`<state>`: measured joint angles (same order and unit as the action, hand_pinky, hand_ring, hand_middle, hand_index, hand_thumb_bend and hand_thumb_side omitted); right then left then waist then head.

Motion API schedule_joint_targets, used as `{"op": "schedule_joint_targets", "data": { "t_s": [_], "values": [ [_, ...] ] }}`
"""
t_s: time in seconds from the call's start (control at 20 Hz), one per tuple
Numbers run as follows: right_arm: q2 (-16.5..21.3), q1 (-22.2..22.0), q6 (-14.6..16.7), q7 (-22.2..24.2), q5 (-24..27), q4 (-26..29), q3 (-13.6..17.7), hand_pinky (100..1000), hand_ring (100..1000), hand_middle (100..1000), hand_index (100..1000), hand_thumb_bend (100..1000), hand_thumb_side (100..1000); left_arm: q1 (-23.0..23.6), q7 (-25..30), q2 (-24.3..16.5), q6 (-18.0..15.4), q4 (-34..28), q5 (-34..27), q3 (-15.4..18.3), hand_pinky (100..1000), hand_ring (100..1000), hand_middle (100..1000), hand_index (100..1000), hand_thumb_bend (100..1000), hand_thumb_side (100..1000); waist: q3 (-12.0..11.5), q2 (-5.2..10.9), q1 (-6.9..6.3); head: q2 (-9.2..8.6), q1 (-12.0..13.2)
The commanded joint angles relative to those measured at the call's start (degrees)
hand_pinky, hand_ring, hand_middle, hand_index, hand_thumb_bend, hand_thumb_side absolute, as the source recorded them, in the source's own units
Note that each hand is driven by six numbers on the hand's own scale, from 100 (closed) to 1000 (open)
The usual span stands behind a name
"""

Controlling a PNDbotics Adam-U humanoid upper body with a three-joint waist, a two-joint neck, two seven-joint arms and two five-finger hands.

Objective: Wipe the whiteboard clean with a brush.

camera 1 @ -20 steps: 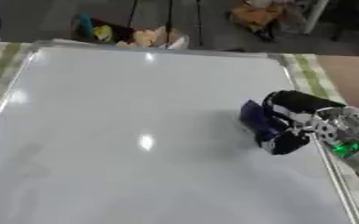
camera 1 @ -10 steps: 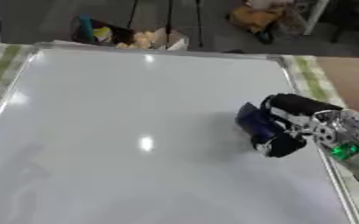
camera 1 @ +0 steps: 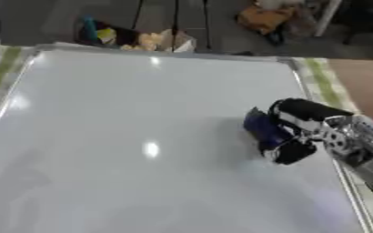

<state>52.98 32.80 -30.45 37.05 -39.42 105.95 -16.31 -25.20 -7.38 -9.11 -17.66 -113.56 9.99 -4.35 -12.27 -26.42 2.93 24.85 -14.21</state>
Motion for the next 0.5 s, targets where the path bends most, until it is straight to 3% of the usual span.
{"op": "schedule_joint_targets", "data": {
  "t_s": [0.05,0.5],
  "values": [
    [0.97,0.85,-0.72,-0.02,0.55,0.2,0.38,434,676,582,171,100,205,-0.55,0.16,-0.62,-0.12,-1.03,-0.24,-0.32,431,921,823,594,100,961,-0.05,1.41,-0.07,-1.0,-0.16],
    [0.76,0.86,-0.58,-0.02,0.28,-0.08,0.06,437,681,531,246,100,198,-0.6,0.31,-0.62,-0.18,-1.03,-0.37,-0.34,431,922,824,593,100,961,-0.14,1.24,-0.04,-1.0,-0.11]
  ]
}}
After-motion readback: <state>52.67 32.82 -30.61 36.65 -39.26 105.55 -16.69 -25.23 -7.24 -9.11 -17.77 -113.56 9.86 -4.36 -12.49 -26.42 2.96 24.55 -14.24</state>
